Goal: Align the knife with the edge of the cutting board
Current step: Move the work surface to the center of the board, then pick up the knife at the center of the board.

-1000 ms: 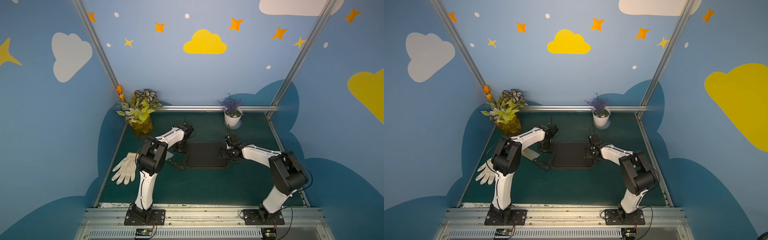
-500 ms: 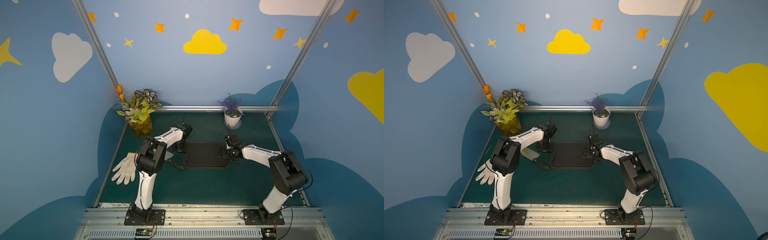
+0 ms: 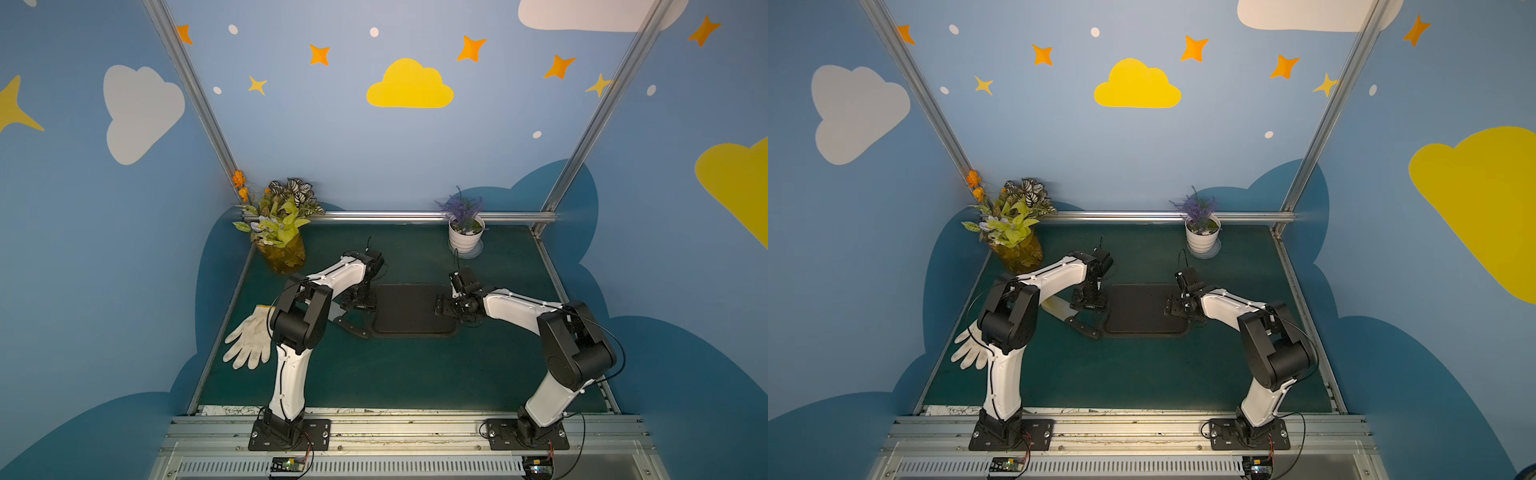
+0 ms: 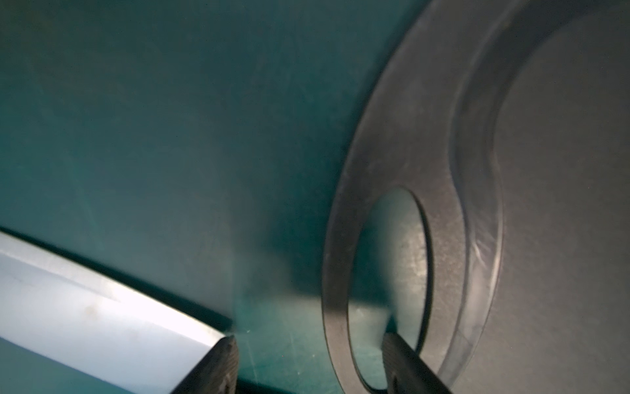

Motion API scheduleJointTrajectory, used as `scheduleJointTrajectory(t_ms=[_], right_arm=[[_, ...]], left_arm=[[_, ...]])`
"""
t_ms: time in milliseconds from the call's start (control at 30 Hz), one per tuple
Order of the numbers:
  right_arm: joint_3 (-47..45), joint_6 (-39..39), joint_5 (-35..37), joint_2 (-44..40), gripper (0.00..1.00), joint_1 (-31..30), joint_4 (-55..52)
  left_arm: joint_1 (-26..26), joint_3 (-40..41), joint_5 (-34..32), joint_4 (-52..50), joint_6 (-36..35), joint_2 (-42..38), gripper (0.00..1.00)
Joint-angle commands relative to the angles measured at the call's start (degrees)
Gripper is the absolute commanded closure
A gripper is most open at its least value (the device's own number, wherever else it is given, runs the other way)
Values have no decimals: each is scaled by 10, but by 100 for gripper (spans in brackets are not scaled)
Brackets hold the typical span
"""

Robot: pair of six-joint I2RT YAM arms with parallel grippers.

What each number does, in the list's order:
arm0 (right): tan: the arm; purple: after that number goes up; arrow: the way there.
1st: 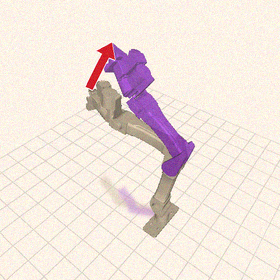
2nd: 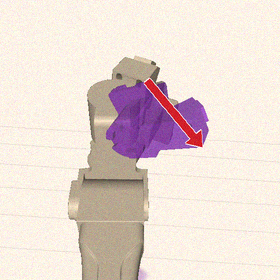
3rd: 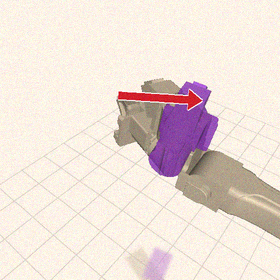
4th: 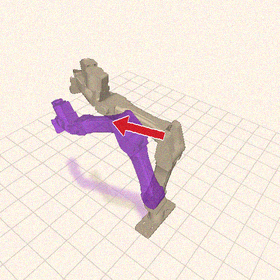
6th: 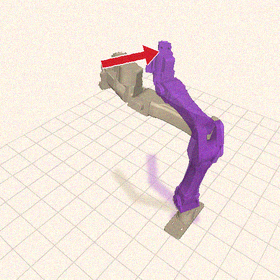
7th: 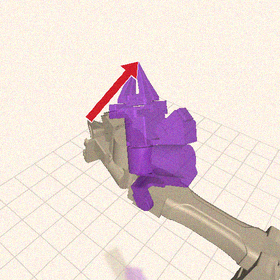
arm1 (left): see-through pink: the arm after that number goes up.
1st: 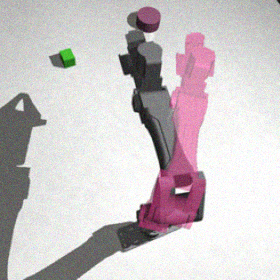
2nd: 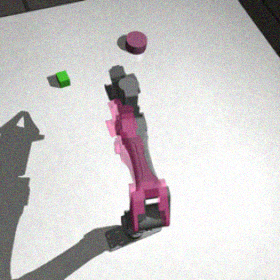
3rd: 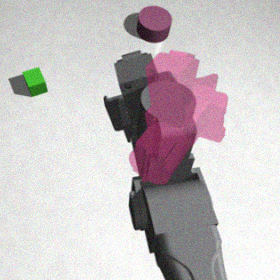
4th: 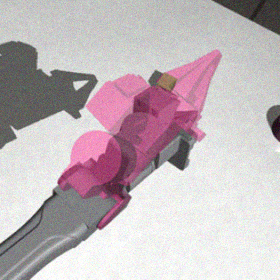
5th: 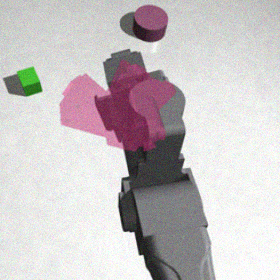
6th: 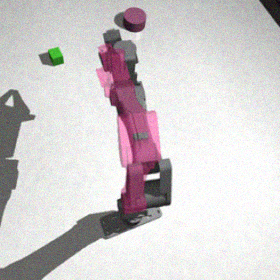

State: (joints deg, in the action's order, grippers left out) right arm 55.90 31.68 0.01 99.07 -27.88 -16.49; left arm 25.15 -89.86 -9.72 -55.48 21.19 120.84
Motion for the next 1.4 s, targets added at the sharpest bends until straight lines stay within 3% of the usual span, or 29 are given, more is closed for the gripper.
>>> scheduleJointTrajectory(t_ms=[0,267,700,867,1000,1167,1367], right_arm=[[-3,3,-9,10,9,4,-53],[24,-9,10,-16,5,11,-105],[124,-73,53,-79,4,5,-247],[193,-123,36,-83,4,-59,-265],[258,-160,15,-69,4,-116,-265],[328,-219,-19,-15,4,-189,-263],[424,-273,20,92,5,-272,-293]], left_arm=[[-2,-1,3,-19,-7,-29,22],[-7,6,-1,-2,0,-85,1],[-25,127,15,171,20,-326,0],[-51,217,56,291,33,-444,0],[-77,244,75,323,42,-492,0],[-136,284,79,352,87,-549,0],[-211,314,84,348,157,-566,0]])
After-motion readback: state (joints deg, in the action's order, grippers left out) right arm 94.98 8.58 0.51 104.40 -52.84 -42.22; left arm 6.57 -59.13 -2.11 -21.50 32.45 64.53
